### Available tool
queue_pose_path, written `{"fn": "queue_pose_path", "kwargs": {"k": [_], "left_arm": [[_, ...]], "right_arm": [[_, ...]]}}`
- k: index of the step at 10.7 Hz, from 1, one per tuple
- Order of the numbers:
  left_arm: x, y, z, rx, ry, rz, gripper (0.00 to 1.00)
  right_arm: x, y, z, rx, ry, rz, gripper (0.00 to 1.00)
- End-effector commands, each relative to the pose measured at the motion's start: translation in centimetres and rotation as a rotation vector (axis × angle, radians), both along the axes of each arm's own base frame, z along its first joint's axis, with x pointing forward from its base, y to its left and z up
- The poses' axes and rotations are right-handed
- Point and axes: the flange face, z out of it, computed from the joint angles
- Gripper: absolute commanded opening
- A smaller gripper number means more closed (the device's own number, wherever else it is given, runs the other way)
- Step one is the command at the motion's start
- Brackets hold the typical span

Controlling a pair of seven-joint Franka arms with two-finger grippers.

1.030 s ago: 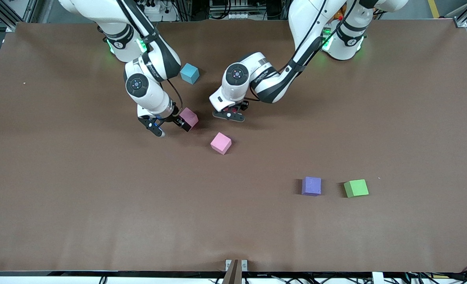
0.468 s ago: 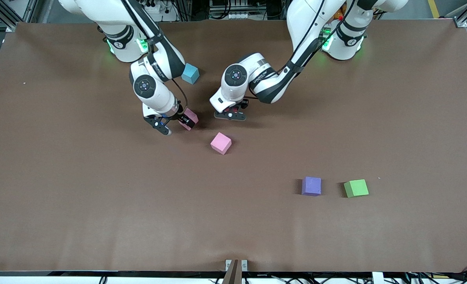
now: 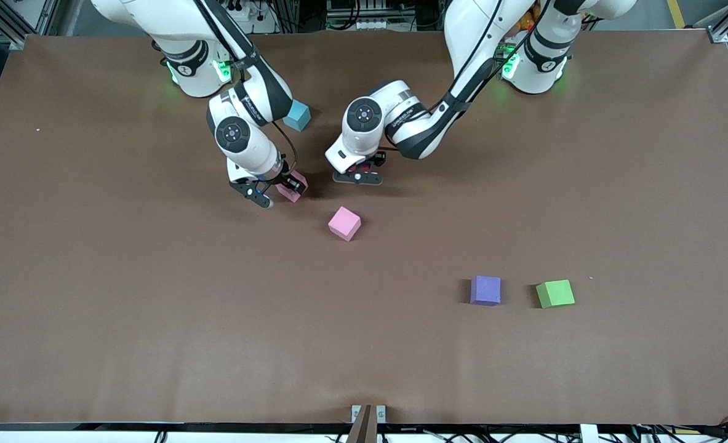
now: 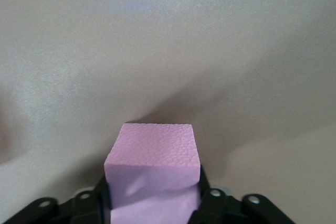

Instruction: Arrange blocks into number 1

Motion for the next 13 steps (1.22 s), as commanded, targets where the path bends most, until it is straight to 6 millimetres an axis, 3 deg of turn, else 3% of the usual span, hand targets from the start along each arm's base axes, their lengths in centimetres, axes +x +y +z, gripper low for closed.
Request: {"fn": "queue_pose_path", "kwargs": {"k": [1,2,4,7,10,12,13], "left_arm": [[-2.2,-1.1,-2.0,0.043,-0.007,-0.018,1.0],[-2.0,-1.2,-1.4,0.044,-0.02,-0.001,1.0],[-0.5,-1.3,2.1,0.008,-0.066,0.012,1.0],[3.5,-0.7,6.8,-0.013,-0.23,-0.067,1.0],[5.7,-2.6,5.5,-0.041,-0.349,-0.207,1.0],[7.8,-2.2,5.3,-0.086,-0.411,-0.276,1.0],[8.7,-1.9,4.8,-0.101,-0.431,-0.286,1.0]], "right_arm": [[-0.1,-0.3,-0.3,0.001,-0.004,0.011,0.47],[0.1,-0.5,0.0,0.004,-0.01,0.014,0.48],[1.2,-1.5,1.3,0.025,-0.036,0.076,0.48],[1.8,-1.8,2.5,0.041,-0.064,0.118,0.48],[1.9,-0.5,4.9,0.071,-0.122,0.251,0.48],[2.4,-1.8,6.5,0.077,-0.127,0.311,0.48],[3.3,-3.7,7.0,0.078,-0.122,0.324,0.48]]}}
